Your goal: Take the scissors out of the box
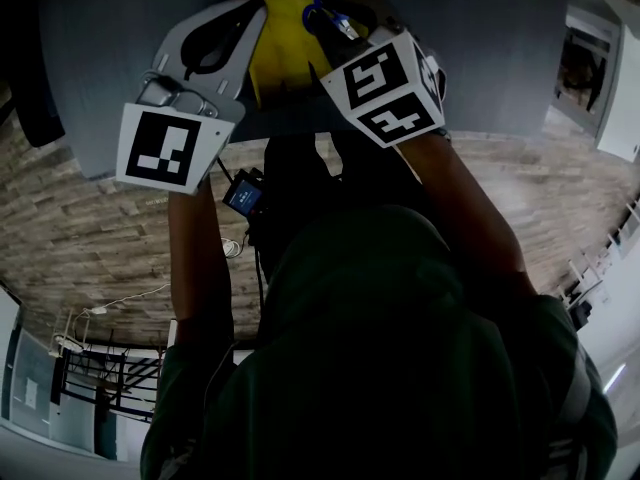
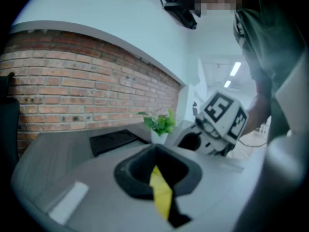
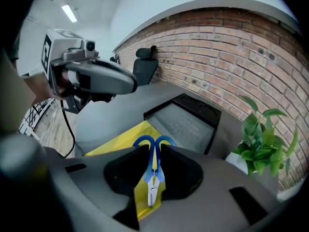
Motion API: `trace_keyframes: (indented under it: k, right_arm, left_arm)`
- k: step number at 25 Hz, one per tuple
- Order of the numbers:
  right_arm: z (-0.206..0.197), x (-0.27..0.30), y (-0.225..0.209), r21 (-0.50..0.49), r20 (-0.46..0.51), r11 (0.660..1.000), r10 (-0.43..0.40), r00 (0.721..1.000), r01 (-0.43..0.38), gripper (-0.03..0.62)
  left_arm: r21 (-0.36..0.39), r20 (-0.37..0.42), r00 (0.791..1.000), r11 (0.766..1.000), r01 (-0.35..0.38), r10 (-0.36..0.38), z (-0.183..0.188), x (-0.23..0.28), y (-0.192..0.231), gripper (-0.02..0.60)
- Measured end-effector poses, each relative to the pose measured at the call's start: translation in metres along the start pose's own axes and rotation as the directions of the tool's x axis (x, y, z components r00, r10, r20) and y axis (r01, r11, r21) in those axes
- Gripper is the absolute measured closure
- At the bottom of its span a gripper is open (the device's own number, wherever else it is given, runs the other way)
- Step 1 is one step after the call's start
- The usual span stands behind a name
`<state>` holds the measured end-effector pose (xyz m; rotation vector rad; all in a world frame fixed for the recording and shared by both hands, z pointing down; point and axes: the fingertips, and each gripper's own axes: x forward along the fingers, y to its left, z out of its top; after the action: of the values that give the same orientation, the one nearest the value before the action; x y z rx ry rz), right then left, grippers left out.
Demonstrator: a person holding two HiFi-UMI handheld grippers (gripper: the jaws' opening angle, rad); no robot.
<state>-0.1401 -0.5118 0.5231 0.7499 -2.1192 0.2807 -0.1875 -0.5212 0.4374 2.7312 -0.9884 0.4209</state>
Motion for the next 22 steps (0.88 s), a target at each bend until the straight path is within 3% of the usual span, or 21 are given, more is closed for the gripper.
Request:
trace_keyframes:
  k: [11,22]
  right_arm:
    - [0.007,-0.072,-0.038,0.016,0.09,0.997,-0.073,0.993,0.071,0.522]
    - [-0.063,-0.082,-0.078,0.073,-0.015,0.993,-0.095,0.995,0.096,0.522]
  left_arm:
    - [0.04,0.0,0.998,0.997,0.06,-0.06,0.024,0.034,-0.026,0.583]
    - [0.051,-0.022,0.994,0.993,0.108,-0.107,0.03,0.068,-0.057,0.583]
